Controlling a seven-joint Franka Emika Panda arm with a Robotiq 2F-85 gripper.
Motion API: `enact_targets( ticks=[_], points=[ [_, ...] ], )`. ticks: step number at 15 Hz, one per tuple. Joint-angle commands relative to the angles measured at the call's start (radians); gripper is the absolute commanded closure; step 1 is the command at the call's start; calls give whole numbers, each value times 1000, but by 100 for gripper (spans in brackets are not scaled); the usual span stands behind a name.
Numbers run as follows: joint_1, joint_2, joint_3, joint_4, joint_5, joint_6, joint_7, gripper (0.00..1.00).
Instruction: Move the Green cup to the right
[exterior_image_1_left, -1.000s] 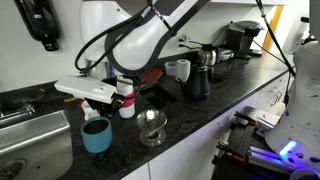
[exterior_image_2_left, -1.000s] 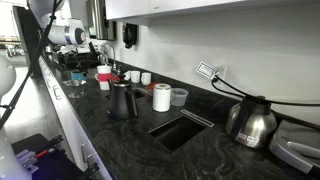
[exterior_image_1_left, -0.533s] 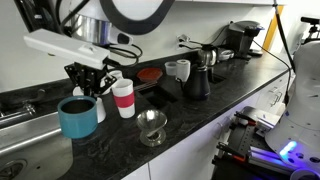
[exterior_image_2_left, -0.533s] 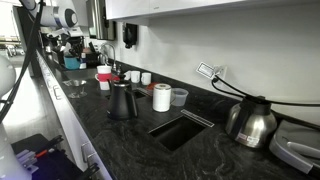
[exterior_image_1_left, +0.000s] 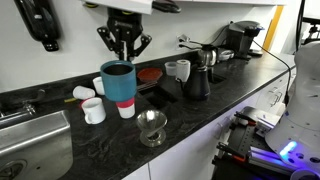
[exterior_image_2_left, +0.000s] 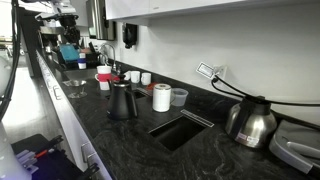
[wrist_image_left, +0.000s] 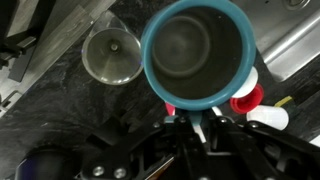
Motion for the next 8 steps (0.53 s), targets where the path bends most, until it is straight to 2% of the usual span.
enact_targets(
  ticks=[1, 5, 8],
  points=[
    [-79, -170, 41, -152, -3, -46, 97, 96],
    [-152, -343, 64, -348, 34, -85, 239, 96],
    [-181, -435, 76, -472, 62, -106, 316, 96]
  ],
)
